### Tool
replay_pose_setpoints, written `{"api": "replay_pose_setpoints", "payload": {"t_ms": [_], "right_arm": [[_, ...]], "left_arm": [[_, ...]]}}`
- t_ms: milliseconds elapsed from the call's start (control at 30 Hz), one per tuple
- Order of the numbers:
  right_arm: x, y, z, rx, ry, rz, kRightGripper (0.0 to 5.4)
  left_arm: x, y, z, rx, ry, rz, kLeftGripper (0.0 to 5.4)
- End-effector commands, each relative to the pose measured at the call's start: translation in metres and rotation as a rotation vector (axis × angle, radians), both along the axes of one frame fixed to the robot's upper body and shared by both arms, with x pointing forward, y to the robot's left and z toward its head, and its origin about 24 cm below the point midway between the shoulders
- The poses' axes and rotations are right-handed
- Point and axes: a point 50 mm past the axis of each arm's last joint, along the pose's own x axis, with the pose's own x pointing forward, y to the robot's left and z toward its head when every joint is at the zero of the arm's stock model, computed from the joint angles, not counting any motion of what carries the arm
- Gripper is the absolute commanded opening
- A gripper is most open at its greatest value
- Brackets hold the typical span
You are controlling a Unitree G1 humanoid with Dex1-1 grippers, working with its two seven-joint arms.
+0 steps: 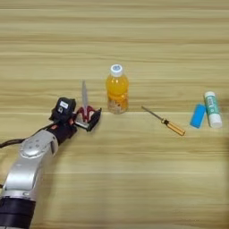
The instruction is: Move the objects on the table
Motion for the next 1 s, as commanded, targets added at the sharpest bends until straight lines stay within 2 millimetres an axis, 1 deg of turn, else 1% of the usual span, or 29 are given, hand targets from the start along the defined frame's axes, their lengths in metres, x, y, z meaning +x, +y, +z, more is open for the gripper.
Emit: {"api": "replay_pose_setpoints", "payload": {"t_ms": [33,267,633,1000], "right_arm": [[0.002,0.003,0.003,0.005,-0.008,0.001,5.40],[0.002,0.003,0.003,0.005,-0.009,0.001,5.40],[0.002,0.003,0.004,0.005,-0.008,0.002,5.40],[0.002,0.003,0.004,0.007,-0.009,0.002,5.40]], "left_arm": [[0.002,-0.002,-0.004,0.027,0.018,-0.008,5.35],[0.005,0.003,-0.007,0.048,0.009,0.026,5.35],[0.009,0.004,-0.015,0.050,0.024,0.042,5.35],[0.010,-0.008,-0.021,0.040,0.042,0.005,5.35]]}}
